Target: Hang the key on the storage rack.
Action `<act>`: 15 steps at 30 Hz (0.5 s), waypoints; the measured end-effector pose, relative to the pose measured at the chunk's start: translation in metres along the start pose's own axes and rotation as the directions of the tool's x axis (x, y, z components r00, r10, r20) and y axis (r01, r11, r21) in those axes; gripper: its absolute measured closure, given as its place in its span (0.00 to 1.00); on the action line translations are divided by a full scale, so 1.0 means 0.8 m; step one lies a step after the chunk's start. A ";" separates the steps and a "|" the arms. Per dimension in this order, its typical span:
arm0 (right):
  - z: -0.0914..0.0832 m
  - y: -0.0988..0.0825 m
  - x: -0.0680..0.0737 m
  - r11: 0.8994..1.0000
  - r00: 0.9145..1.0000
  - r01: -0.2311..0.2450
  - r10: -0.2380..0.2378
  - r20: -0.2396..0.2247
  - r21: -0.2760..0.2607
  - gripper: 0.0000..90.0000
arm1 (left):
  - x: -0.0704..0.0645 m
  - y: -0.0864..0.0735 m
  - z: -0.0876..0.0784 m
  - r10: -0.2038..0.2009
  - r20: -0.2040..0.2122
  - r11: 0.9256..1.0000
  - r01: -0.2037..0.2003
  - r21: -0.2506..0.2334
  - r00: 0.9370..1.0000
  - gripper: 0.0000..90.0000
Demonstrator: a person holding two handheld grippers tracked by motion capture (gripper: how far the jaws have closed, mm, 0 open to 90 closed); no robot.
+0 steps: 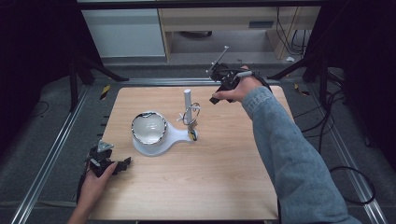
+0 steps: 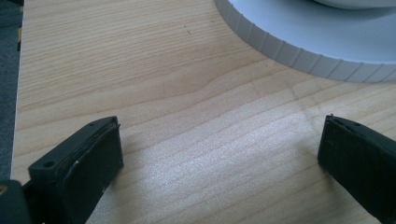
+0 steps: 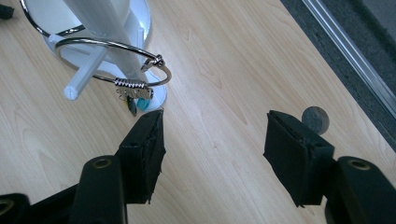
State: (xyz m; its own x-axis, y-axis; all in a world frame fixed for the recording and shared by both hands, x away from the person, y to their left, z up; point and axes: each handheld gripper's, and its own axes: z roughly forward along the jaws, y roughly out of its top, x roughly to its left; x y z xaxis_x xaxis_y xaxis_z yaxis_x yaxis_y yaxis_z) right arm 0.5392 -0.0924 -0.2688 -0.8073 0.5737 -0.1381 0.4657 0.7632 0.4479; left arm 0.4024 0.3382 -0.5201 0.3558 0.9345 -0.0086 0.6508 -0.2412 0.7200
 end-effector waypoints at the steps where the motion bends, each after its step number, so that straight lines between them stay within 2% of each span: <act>1: -0.001 -0.001 -0.001 1.000 1.000 -0.001 0.001 0.006 -0.003 0.41 | 0.000 0.000 0.000 0.000 0.000 1.000 0.000 0.000 1.000 0.00; 3: -0.002 -0.005 -0.002 1.000 1.000 -0.011 0.011 0.000 -0.010 0.43 | 0.000 0.000 0.000 0.000 0.000 1.000 0.000 0.000 1.000 0.00; 6: -0.001 -0.009 -0.002 1.000 1.000 -0.016 0.016 0.002 -0.010 0.41 | 0.000 0.000 0.000 0.000 0.000 1.000 0.000 -0.001 1.000 0.00; 12: 0.001 -0.024 -0.003 0.998 0.999 -0.032 0.035 0.039 -0.062 0.31 | 0.000 0.000 0.000 0.000 0.000 1.000 0.000 -0.001 1.000 0.00; 13: 0.002 -0.029 -0.004 0.996 0.998 -0.042 0.046 0.047 -0.079 0.26 | 0.000 0.000 0.000 -0.001 0.000 1.000 0.001 -0.001 1.000 0.00; 14: 0.002 -0.029 -0.004 0.996 0.998 -0.042 0.046 0.047 -0.079 0.26 | 0.000 0.000 0.000 -0.001 0.000 1.000 0.001 -0.001 1.000 0.00; 15: 0.006 -0.035 -0.005 0.996 0.997 -0.050 0.054 0.060 -0.074 0.20 | 0.000 0.000 0.000 0.000 0.000 1.000 0.000 -0.001 1.000 0.00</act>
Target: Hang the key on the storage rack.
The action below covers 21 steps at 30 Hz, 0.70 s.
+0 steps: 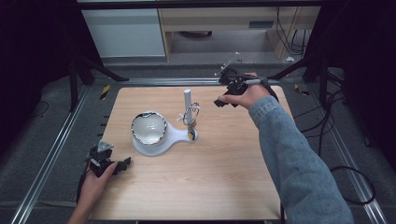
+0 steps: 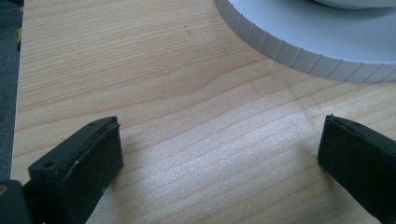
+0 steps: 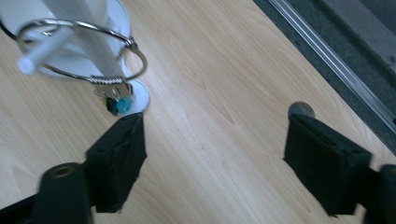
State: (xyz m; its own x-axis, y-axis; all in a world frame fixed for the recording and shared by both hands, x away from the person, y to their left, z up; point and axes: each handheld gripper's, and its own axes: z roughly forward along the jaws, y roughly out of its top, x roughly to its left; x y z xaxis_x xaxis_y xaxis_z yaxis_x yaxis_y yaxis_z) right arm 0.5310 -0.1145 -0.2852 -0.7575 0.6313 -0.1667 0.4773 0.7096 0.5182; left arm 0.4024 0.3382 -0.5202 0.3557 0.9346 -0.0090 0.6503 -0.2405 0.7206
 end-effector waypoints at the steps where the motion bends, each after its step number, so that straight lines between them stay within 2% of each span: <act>1: 0.001 -0.002 0.000 1.000 1.000 -0.002 0.002 0.006 -0.001 0.18 | 0.000 0.000 0.000 0.000 0.000 1.000 0.000 0.000 1.000 0.00; 4: 0.007 -0.012 -0.002 1.000 1.000 -0.021 0.021 0.008 -0.004 0.12 | 0.000 0.000 0.000 -0.002 0.000 1.000 0.002 0.000 1.000 0.00; 6: 0.010 -0.015 -0.002 1.000 1.000 -0.019 0.019 0.016 0.015 0.09 | 0.000 0.000 0.000 -0.002 0.000 1.000 0.002 0.000 1.000 0.00; 9: 0.015 -0.025 -0.004 1.000 0.999 -0.031 0.031 0.008 0.000 0.09 | 0.000 0.000 0.000 -0.003 0.000 1.000 0.003 -0.001 1.000 0.00; 13: 0.019 -0.035 -0.007 0.999 0.998 -0.044 0.044 0.041 -0.005 0.11 | 0.000 0.000 0.000 0.002 0.000 1.000 -0.002 0.001 1.000 0.00; 17: 0.021 -0.043 -0.011 0.998 0.997 -0.063 0.064 0.047 -0.020 0.12 | 0.000 0.000 0.000 0.002 0.000 1.000 -0.002 0.001 1.000 0.00; 19: 0.023 -0.052 -0.012 0.998 0.996 -0.065 0.066 0.065 -0.023 0.12 | 0.000 0.000 0.000 0.002 0.000 1.000 -0.002 0.001 1.000 0.00; 21: 0.024 -0.059 -0.014 0.997 0.995 -0.070 0.073 0.068 -0.043 0.12 | 0.000 0.000 0.000 0.001 0.000 1.000 -0.001 0.002 1.000 0.00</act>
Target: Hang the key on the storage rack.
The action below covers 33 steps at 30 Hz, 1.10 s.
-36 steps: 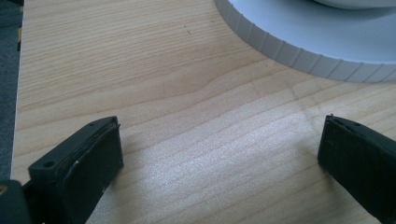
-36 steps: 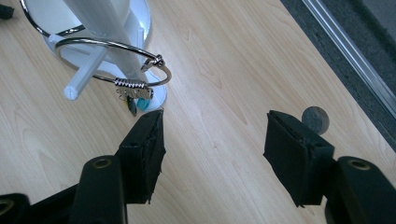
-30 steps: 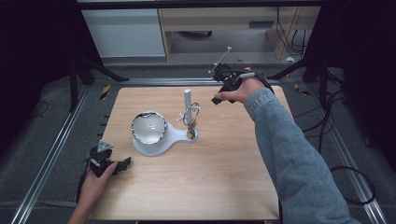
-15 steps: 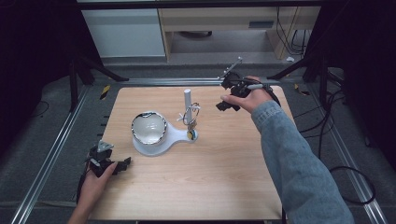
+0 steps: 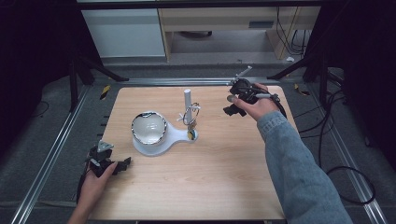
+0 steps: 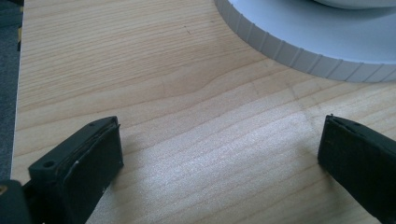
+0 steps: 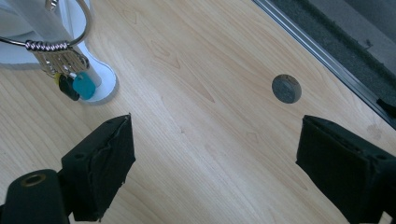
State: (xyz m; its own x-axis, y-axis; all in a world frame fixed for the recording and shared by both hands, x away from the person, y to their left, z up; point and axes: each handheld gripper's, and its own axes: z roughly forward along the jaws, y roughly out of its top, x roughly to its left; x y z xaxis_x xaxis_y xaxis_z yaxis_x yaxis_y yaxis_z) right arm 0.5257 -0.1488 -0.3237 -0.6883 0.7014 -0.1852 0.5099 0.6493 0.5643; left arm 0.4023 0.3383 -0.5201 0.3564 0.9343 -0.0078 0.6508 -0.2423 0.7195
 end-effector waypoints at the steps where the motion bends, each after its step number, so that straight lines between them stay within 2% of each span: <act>1: 0.001 -0.005 -0.001 1.000 1.000 0.001 -0.001 0.007 -0.011 0.11 | 0.000 0.000 0.000 0.000 0.000 1.000 0.000 0.000 1.000 0.00; 2: 0.001 -0.005 -0.001 1.000 1.000 0.001 -0.001 0.007 -0.011 0.11 | 0.000 0.000 0.000 0.000 0.000 1.000 0.000 0.000 1.000 0.00; 3: 0.003 -0.012 -0.003 1.000 0.999 0.009 -0.008 0.043 -0.019 0.07 | 0.000 0.000 0.000 0.000 0.000 1.000 0.000 0.000 1.000 0.00; 4: 0.004 -0.015 -0.004 0.999 0.998 0.013 -0.011 0.058 -0.029 0.07 | 0.000 0.000 0.000 0.000 0.000 1.000 0.000 0.000 1.000 0.00; 7: 0.004 -0.028 -0.008 0.995 0.994 0.029 -0.019 0.108 -0.094 0.07 | 0.000 0.000 0.000 0.001 0.000 1.000 -0.001 0.000 1.000 0.00; 8: 0.004 -0.028 -0.008 0.995 0.994 0.029 -0.019 0.108 -0.094 0.07 | 0.000 0.000 0.000 0.001 0.000 1.000 -0.001 0.000 1.000 0.00; 9: 0.004 -0.035 -0.011 0.992 0.993 0.022 -0.008 0.118 -0.121 0.07 | 0.000 0.000 0.000 0.002 0.000 1.000 -0.002 0.000 1.000 0.00; 12: 0.003 -0.047 -0.014 0.988 0.991 0.012 0.009 0.133 -0.156 0.07 | 0.000 0.000 0.000 0.002 0.000 1.000 -0.002 0.000 1.000 0.00; 16: 0.003 -0.058 -0.016 0.986 0.992 0.001 0.020 0.128 -0.165 0.07 | 0.000 0.000 0.000 0.001 0.001 1.000 -0.001 0.000 1.000 0.00; 18: 0.006 -0.071 -0.016 0.985 0.990 -0.004 0.028 0.136 -0.173 0.08 | 0.000 0.000 0.000 0.002 0.000 1.000 -0.002 -0.001 1.000 0.00; 26: 0.019 -0.104 -0.013 0.987 0.992 -0.023 0.043 0.122 -0.158 0.08 | 0.000 0.000 -0.001 0.005 0.000 1.000 -0.005 0.002 1.000 0.00; 27: 0.022 -0.115 -0.011 0.987 0.991 -0.031 0.051 0.121 -0.157 0.08 | 0.000 0.000 -0.001 0.005 0.000 1.000 -0.005 0.002 1.000 0.00; 33: 0.032 -0.140 -0.009 0.986 0.990 -0.063 0.081 0.114 -0.154 0.08 | 0.000 0.000 -0.001 0.003 0.000 1.000 -0.003 0.002 1.000 0.00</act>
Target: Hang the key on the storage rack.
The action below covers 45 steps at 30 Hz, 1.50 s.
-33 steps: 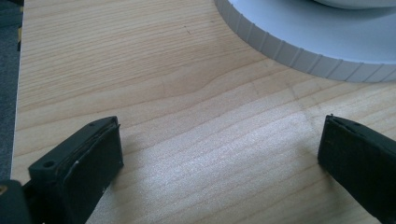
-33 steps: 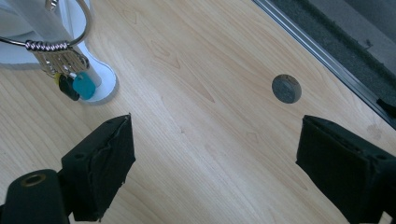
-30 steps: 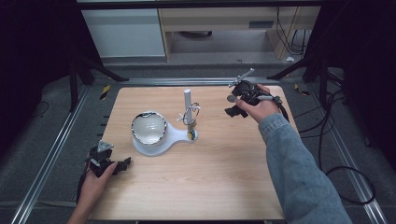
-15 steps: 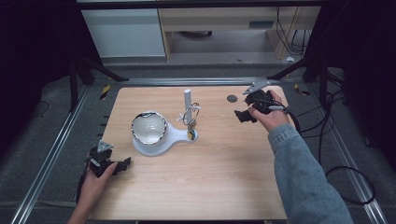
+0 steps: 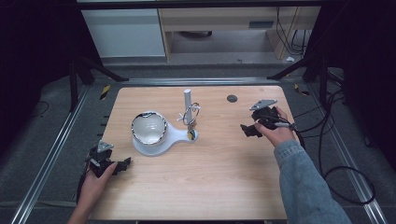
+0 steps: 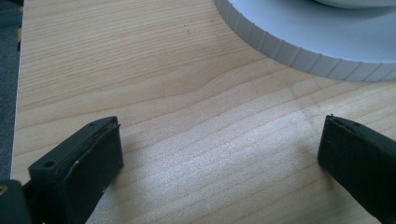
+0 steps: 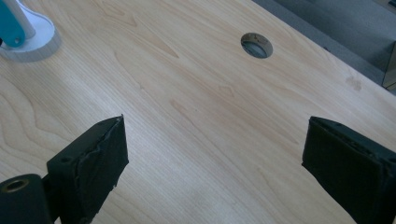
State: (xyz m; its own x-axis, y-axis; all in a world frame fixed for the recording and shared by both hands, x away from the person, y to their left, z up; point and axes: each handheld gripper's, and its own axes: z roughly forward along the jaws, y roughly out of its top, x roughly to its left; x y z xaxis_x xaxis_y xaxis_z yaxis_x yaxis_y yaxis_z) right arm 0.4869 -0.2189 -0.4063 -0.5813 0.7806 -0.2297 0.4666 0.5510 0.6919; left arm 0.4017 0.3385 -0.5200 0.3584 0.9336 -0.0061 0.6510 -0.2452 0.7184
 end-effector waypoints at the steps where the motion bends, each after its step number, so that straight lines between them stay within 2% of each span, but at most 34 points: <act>1: 0.001 -0.005 0.000 1.000 1.000 -0.010 0.010 -0.005 0.000 0.08 | 0.000 0.000 0.000 0.000 0.000 1.000 0.000 0.000 1.000 0.00; 13: 0.016 -0.056 0.008 0.999 0.999 -0.042 0.043 -0.029 0.034 0.08 | 0.000 0.000 0.000 0.000 0.000 1.000 0.000 0.000 1.000 0.00; 29: 0.027 -0.101 0.022 0.995 0.995 -0.083 0.086 -0.059 0.053 0.08 | 0.000 0.000 0.000 -0.003 0.001 1.000 0.003 -0.002 1.000 0.00; 37: 0.030 -0.116 0.006 0.988 0.989 -0.146 0.147 -0.029 0.050 0.08 | 0.000 0.000 0.000 -0.002 0.000 1.000 0.002 -0.002 1.000 0.00; 38: 0.031 -0.120 -0.001 0.983 0.984 -0.178 0.179 -0.016 0.044 0.08 | 0.000 0.000 0.000 -0.002 0.000 1.000 0.002 -0.002 1.000 0.00; 40: 0.033 -0.123 -0.006 0.977 0.978 -0.210 0.210 -0.012 0.038 0.08 | 0.000 0.000 0.000 -0.002 0.000 1.000 0.002 -0.002 1.000 0.00; 43: 0.035 -0.125 -0.010 0.976 0.977 -0.214 0.214 0.001 0.040 0.08 | 0.000 0.000 0.000 -0.002 0.000 1.000 0.002 -0.002 1.000 0.00; 45: 0.039 -0.129 -0.014 0.970 0.971 -0.240 0.240 0.007 0.039 0.07 | 0.000 0.000 0.000 -0.002 0.000 1.000 0.002 -0.002 1.000 0.00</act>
State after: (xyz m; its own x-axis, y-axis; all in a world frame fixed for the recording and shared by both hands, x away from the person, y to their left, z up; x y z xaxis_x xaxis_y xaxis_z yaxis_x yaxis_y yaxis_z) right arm 0.4660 -0.2753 -0.4966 -0.4474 0.8922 -0.0614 0.6180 0.3581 0.6999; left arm 0.4013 0.3382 -0.5201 0.3571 0.9340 -0.0081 0.6502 -0.2424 0.7200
